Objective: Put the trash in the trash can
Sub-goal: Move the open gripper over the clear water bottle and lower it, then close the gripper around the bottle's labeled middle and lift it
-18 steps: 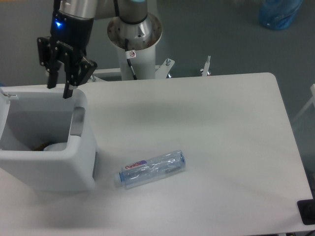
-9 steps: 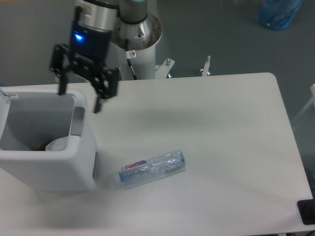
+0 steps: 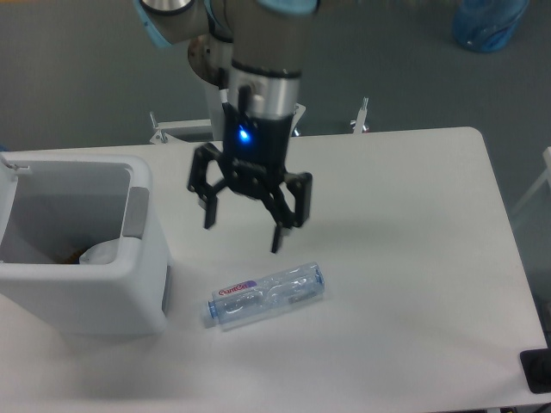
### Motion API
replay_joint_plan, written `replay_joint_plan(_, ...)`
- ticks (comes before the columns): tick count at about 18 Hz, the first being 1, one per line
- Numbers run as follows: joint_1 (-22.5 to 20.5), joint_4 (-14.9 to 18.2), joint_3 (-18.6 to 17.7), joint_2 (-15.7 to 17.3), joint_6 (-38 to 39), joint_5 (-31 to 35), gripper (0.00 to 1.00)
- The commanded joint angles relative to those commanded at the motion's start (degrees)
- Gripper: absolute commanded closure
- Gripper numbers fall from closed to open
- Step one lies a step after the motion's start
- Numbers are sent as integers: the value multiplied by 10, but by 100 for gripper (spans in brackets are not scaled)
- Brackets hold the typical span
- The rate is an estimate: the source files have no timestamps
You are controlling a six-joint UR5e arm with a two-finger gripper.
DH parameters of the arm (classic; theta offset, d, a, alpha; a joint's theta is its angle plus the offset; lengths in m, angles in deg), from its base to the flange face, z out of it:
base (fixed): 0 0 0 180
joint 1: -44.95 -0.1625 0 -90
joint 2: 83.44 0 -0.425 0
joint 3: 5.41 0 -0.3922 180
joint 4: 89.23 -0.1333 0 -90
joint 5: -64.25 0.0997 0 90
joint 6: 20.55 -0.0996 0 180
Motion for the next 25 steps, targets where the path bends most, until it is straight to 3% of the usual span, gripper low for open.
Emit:
replay_joint_plan(6,6,10,-54,-19,-91,49,0)
replay_joint_plan(9,20,36,-46,-47,-106,61,0)
replay_joint_plan(16,73,55,-21,-108,-107,135,0)
replay_joint_plan(25,105,52,-21,-161,-119,136,0)
